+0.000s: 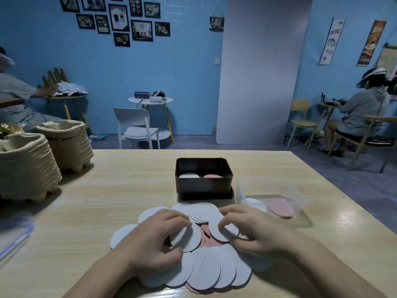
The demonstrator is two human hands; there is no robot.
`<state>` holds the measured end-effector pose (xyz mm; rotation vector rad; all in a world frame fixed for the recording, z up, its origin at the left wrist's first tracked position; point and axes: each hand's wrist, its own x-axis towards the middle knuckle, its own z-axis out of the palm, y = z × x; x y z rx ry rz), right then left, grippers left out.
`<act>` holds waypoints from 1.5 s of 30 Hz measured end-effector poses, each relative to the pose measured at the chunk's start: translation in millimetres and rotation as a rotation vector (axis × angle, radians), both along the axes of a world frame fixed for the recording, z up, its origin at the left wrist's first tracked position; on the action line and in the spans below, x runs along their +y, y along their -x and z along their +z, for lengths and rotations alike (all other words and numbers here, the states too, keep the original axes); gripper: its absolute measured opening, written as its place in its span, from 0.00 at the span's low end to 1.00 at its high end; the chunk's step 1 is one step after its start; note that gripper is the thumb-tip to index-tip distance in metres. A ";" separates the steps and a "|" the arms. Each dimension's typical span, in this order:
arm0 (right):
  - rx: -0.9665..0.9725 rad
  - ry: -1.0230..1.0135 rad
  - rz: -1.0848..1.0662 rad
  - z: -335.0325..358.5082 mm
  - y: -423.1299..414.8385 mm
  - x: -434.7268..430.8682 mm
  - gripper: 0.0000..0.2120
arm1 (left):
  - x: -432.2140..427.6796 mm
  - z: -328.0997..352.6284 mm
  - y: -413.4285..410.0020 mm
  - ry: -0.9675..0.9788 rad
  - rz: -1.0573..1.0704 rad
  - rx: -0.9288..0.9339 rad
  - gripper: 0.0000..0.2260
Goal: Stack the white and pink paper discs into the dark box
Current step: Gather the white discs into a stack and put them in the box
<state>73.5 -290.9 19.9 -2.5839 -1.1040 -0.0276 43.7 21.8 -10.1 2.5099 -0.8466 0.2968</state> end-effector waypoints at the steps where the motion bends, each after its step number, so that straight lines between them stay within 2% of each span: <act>1: -0.020 -0.011 -0.009 -1.8 0.0 -1.4 0.11 | 0.1 -0.8 0.1 0.008 0.006 -0.005 0.22; 7: -0.055 -0.088 -0.033 -9.6 -3.5 -0.8 0.14 | 6.4 4.0 -0.3 0.055 0.017 -0.089 0.21; 12: -0.142 -0.152 -0.007 -13.0 -15.2 12.1 0.13 | 0.3 15.5 -16.1 0.061 0.040 -0.191 0.22; 17: -0.194 -0.223 0.024 -7.1 -36.6 31.2 0.18 | -11.1 20.5 -49.3 -0.007 -0.034 -0.230 0.19; 21: -0.209 -0.280 0.047 -8.9 -44.7 39.6 0.20 | -18.5 21.6 -63.7 0.023 -0.091 -0.263 0.16; 31: -0.221 -0.447 -0.001 -18.4 -29.1 45.0 0.18 | -10.2 12.4 -57.3 0.171 -0.095 -0.186 0.25; 35: -0.227 -0.500 -0.040 -18.4 -25.2 42.8 0.14 | -11.8 13.7 -52.3 0.227 -0.109 -0.219 0.17; 40: -0.161 -0.491 -0.051 -21.2 -25.6 41.3 0.14 | -17.1 7.5 -53.4 0.219 -0.092 -0.269 0.15; 45: -0.133 -0.363 -0.011 -21.6 -26.8 39.4 0.17 | -19.0 -2.0 -55.3 0.148 -0.079 -0.280 0.17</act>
